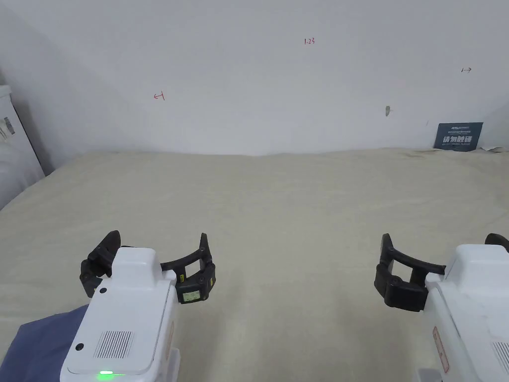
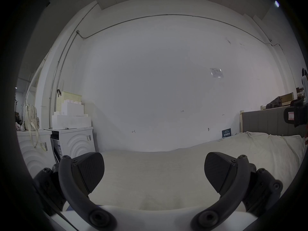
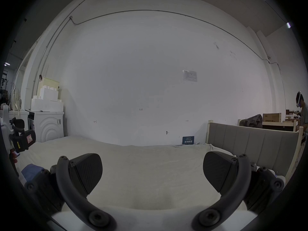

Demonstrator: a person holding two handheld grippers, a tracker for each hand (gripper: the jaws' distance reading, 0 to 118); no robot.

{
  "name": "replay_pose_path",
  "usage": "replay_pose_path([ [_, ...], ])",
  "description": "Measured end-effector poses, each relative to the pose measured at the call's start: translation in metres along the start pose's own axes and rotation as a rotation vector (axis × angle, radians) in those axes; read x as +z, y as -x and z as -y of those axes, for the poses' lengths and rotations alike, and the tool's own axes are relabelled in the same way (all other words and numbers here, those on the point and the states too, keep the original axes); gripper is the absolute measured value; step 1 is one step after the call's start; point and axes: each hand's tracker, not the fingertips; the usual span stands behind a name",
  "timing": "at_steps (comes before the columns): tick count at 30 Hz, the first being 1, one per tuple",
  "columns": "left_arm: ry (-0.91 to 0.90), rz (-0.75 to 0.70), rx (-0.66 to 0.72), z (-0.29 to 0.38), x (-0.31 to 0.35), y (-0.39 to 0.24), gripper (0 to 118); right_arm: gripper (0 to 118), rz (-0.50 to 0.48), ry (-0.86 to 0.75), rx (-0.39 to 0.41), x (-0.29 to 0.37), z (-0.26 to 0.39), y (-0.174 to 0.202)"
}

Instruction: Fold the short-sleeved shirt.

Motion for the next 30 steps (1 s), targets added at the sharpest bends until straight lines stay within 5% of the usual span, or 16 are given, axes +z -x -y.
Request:
replay_pose_path([
  [30,0.007,-0.012,0.009,0.0017,-0.0021,0.0032,118,118,0.007,-0.005,0.002,-0.0007,-0.0009,0.0015],
])
